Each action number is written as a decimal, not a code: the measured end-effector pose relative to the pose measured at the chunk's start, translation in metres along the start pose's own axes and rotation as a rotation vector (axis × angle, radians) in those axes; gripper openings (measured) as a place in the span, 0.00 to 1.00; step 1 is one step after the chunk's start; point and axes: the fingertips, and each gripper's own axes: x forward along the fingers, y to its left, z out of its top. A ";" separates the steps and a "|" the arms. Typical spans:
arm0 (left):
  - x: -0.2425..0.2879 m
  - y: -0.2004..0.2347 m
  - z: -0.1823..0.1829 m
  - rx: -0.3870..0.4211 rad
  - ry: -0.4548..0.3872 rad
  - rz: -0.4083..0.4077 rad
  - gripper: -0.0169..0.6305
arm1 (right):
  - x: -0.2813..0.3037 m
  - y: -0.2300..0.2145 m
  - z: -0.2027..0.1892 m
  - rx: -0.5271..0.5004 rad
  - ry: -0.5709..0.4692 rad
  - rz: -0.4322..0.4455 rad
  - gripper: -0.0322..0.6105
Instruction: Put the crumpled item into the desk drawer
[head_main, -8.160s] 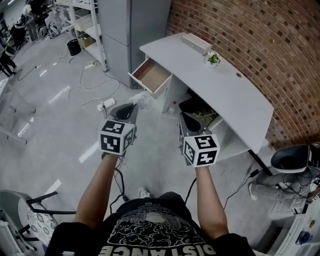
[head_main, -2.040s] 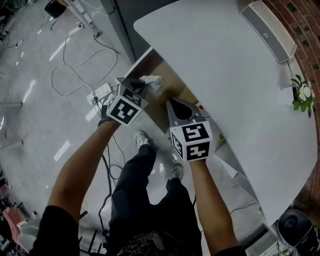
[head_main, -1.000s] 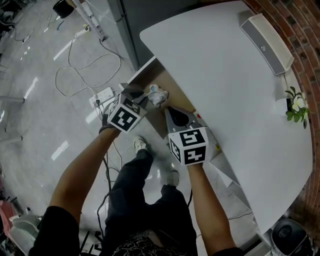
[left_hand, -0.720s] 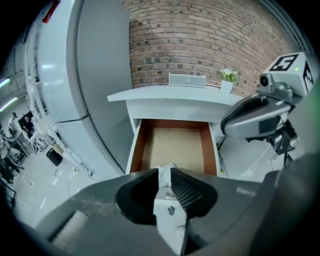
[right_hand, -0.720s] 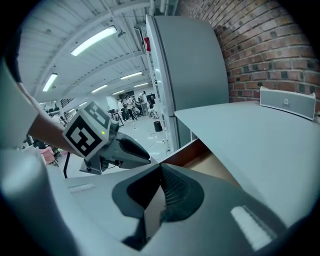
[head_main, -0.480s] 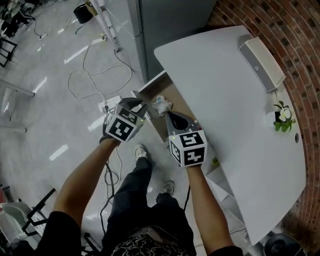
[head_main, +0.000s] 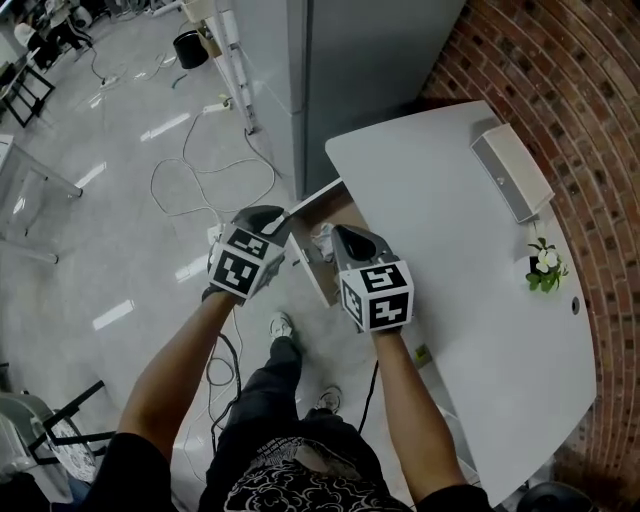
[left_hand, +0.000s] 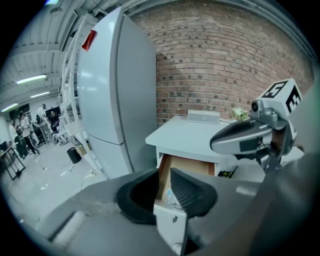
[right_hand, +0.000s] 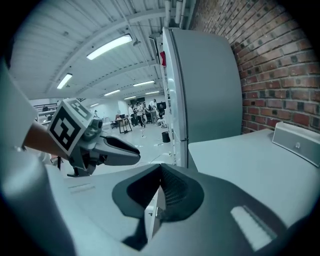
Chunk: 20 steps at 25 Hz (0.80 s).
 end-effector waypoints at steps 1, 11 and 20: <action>-0.005 0.004 0.005 -0.008 -0.012 0.008 0.16 | 0.000 0.000 0.007 -0.003 -0.004 0.001 0.05; -0.045 0.044 0.049 -0.091 -0.118 0.076 0.16 | 0.009 0.006 0.078 -0.047 -0.057 0.014 0.05; -0.065 0.081 0.099 -0.101 -0.201 0.072 0.15 | 0.023 -0.001 0.132 -0.054 -0.102 -0.013 0.05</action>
